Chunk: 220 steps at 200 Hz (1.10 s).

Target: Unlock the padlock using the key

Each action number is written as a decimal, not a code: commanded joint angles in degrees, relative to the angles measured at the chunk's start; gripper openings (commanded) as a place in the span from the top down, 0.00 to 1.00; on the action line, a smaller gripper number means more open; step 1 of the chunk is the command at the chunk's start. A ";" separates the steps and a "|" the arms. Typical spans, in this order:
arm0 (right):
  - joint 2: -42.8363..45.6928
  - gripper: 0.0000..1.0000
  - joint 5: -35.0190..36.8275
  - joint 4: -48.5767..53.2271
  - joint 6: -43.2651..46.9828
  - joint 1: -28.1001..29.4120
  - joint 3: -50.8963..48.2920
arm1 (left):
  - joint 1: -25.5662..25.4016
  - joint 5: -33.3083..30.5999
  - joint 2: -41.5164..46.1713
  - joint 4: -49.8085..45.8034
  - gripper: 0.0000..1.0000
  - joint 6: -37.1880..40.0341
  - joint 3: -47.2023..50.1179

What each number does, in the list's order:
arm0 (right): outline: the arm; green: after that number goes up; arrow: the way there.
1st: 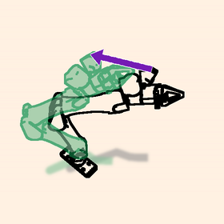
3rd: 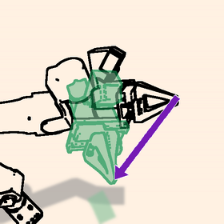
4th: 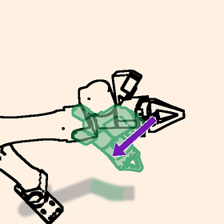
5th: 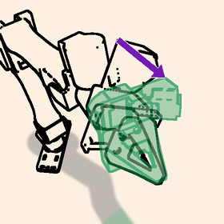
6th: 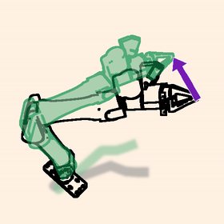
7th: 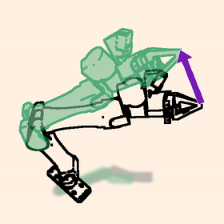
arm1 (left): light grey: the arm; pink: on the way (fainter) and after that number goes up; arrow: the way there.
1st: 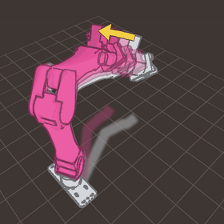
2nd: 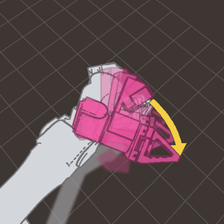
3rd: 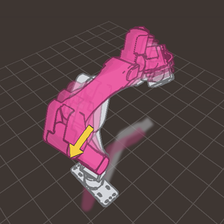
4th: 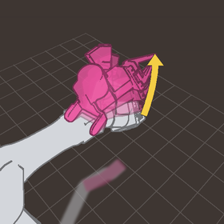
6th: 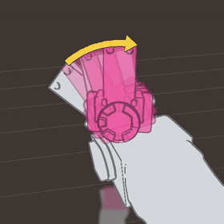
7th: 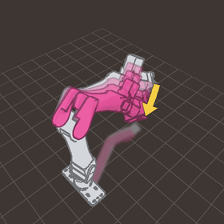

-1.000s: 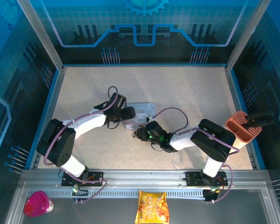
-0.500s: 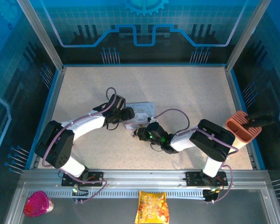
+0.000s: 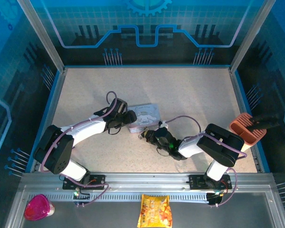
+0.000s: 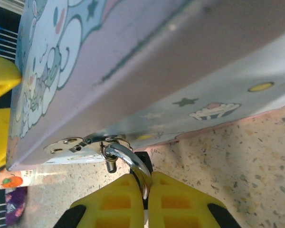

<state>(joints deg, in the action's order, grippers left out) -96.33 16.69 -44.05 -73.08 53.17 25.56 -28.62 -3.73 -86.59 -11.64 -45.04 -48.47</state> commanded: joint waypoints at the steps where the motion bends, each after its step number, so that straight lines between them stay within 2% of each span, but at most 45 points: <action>1: -0.34 1.00 3.29 -4.03 -4.75 -0.94 -1.58 | -0.90 -1.50 -0.60 -1.93 0.28 -1.19 1.64; 46: 0.30 1.00 2.80 -7.31 -6.85 -1.92 -2.56 | -1.52 -2.55 -1.96 -2.67 0.28 -2.61 1.24; 113: 5.98 1.00 5.62 -0.17 -8.38 -2.46 -3.90 | -1.44 -3.10 -2.15 -2.69 0.27 -2.71 0.92; 139: 6.25 1.00 2.59 -0.97 -7.24 -4.11 -4.07 | -1.48 -2.30 -2.75 -2.42 0.28 -2.71 0.24; 201: 12.30 1.00 5.62 7.73 -5.53 -4.35 -6.08 | -1.48 -3.22 -3.12 -4.49 0.27 -1.59 -1.97; 220: 13.17 1.00 3.63 9.30 -4.84 -4.71 -5.10 | -1.71 -2.50 -3.82 -3.54 0.28 -2.04 -2.14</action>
<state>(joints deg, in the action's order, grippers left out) -85.43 18.79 -37.98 -79.44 49.63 20.21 -30.30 -4.62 -88.20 -11.27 -47.70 -49.89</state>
